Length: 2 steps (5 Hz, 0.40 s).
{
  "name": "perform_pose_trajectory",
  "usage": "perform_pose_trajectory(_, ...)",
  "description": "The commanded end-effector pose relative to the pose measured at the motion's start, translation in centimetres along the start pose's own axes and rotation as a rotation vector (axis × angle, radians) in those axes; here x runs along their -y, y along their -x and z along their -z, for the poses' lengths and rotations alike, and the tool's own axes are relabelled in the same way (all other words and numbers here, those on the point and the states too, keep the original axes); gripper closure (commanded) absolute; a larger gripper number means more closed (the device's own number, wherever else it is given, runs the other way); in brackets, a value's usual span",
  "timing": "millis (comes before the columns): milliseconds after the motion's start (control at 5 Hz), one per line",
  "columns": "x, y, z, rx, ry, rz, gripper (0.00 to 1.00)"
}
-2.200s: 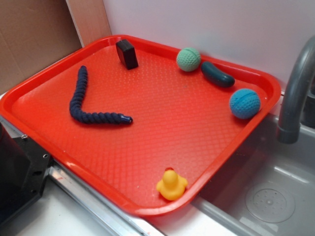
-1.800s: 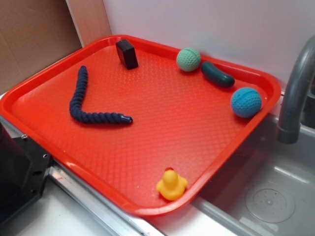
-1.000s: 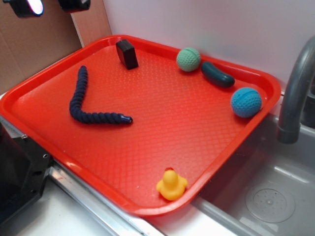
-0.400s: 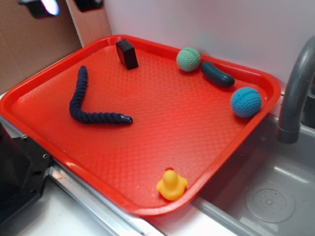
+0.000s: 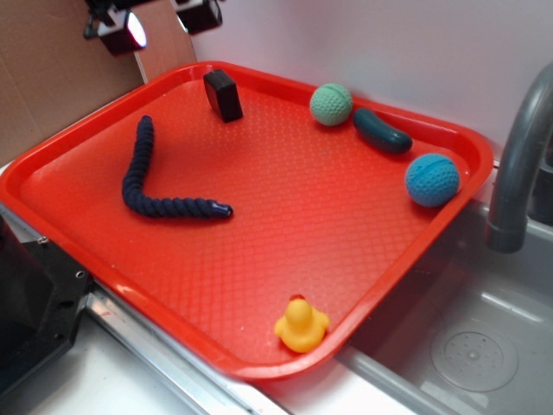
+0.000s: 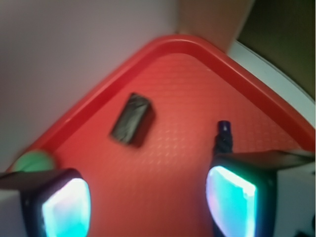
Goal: Grab the black box.
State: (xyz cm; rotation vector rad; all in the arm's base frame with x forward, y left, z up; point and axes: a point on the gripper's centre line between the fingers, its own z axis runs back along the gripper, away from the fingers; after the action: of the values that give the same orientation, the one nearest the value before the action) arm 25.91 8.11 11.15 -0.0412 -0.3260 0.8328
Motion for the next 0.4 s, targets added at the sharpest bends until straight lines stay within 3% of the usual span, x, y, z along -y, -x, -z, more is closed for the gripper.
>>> perform_pose_trajectory(0,-1.6,-4.7,3.4,0.002,-0.057,-0.134,0.00)
perform_pose_trajectory(200,0.0,-5.2,3.5,-0.018,-0.020,-0.133,0.00)
